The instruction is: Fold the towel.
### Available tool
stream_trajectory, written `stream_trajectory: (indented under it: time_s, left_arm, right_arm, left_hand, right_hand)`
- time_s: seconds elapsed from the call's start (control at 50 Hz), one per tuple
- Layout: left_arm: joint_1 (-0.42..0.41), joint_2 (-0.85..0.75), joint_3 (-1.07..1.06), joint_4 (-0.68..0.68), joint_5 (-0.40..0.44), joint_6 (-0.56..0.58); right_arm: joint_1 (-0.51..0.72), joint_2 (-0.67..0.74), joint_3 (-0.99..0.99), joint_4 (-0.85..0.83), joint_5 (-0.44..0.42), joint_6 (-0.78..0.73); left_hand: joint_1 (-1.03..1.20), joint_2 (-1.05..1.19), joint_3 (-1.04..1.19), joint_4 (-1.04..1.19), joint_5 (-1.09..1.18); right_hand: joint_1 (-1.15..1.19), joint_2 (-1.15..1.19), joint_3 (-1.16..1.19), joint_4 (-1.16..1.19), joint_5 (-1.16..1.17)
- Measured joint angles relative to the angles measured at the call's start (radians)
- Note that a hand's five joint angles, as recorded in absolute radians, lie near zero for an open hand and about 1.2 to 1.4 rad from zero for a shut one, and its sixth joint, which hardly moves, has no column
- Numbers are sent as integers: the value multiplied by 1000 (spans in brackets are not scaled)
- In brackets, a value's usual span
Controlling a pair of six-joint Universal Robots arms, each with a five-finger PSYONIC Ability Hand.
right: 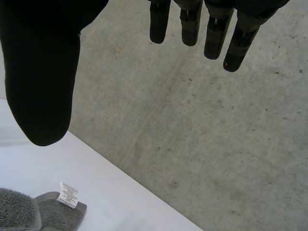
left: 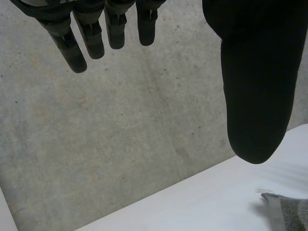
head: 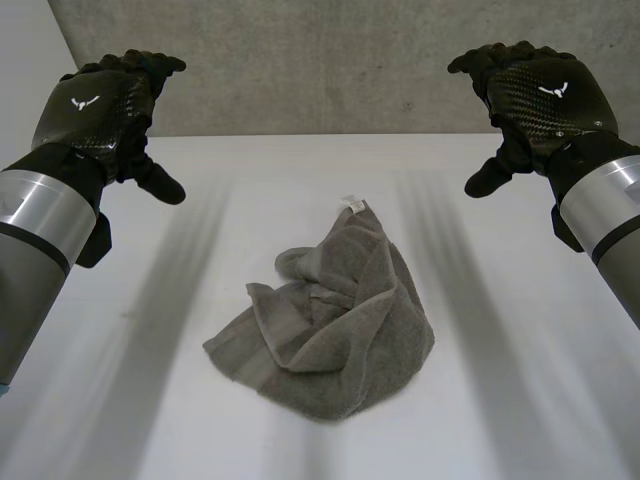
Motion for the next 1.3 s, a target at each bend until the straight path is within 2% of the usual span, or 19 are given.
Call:
stream_trajectory:
  time_s: [0.46, 0.5, 0.52, 0.56, 0.58, 0.6, 0.7, 0.82, 0.84, 0.86, 0.88, 0.9, 0.94, 1.04, 1.12, 1.14, 1.16, 1.2, 1.3]
  left_arm:
    - [0, 1, -12, 2, 1, 2]
    - [0, 1, -14, 1, 1, 2]
    - [0, 2, -15, 1, 1, 2]
    - [0, 2, -16, 1, 2, 1]
    - [0, 2, -17, 1, 2, 1]
    - [0, 3, -19, 1, 2, 1]
    - [1, 6, -24, 2, 3, -1]
    - [1, 14, -29, 4, 3, -2]
    - [1, 17, -31, 6, 2, -1]
    - [1, 17, -31, 6, 2, -1]
    - [1, 18, -32, 7, 2, 0]
    - [1, 19, -32, 7, 1, 0]
    - [1, 19, -33, 8, 1, 0]
    - [1, 18, -33, 8, 0, 1]
    - [1, 17, -33, 8, 0, 1]
    - [1, 17, -33, 8, 0, 1]
    - [1, 17, -33, 8, 0, 1]
    - [1, 17, -32, 8, 0, 1]
    - [1, 17, -32, 8, 0, 1]
  right_arm:
    - [-2, 12, -13, -6, -5, -1]
    - [-1, 13, -12, -6, -8, -1]
    - [0, 14, -11, -5, -16, -1]
    - [1, 15, -10, -5, -27, 0]
    - [2, 15, -9, -5, -33, 0]
    - [1, 15, -7, -5, -58, 1]
    - [-4, 15, 1, -6, -127, 6]
    - [-8, 16, 3, -6, -186, 43]
    - [-14, 17, 0, -6, -204, 87]
    - [-14, 17, 0, -6, -204, 87]
    - [-25, 18, -2, -5, -216, 139]
    - [-35, 20, -2, -5, -225, 178]
    - [-56, 23, -3, -5, -245, 253]
    - [-119, 29, -6, -7, -311, 431]
    - [-177, 39, -6, -12, -373, 548]
    - [-200, 47, -6, -14, -399, 587]
    - [-208, 50, -6, -14, -408, 599]
    - [-228, 58, -6, -16, -434, 627]
    - [-243, 70, -6, -18, -462, 644]
  left_hand:
    - [11, 14, 14, 6, 0]
    - [139, 143, 142, 136, 113]
    - [246, 244, 244, 242, 216]
    - [297, 301, 293, 291, 265]
    - [352, 356, 349, 348, 321]
    - [372, 376, 375, 370, 342]
    - [509, 513, 511, 509, 481]
    - [489, 492, 496, 494, 469]
    - [352, 354, 375, 372, 346]
    - [352, 354, 375, 372, 346]
    - [182, 196, 196, 192, 168]
    - [144, 146, 159, 155, 134]
    - [60, 67, 68, 64, 51]
    - [12, 17, 17, 15, 8]
    - [-2, 1, 1, 0, 1]
    - [-3, -1, 0, -2, 1]
    - [-5, -2, -1, -2, 0]
    - [-6, -3, -3, -2, 0]
    - [-6, -4, -3, -3, -1]
  right_hand:
    - [-15, -9, 0, -5, 0]
    - [259, 221, 0, 199, 180]
    - [481, 429, 0, 391, 355]
    - [713, 632, 0, 595, 553]
    - [713, 632, 0, 595, 553]
    - [961, 824, 0, 804, 758]
    - [1137, 964, 0, 954, 909]
    - [1134, 961, 12, 958, 914]
    - [1006, 859, 359, 862, 843]
    - [1006, 859, 359, 862, 843]
    - [687, 539, 317, 548, 551]
    - [355, 256, 222, 259, 260]
    - [197, 156, 169, 147, 141]
    - [152, 137, 160, 114, 103]
    - [536, 454, 488, 433, 405]
    - [931, 842, 868, 803, 752]
    - [1013, 902, 928, 868, 819]
    - [1119, 963, 995, 945, 900]
    - [1143, 967, 1011, 963, 921]
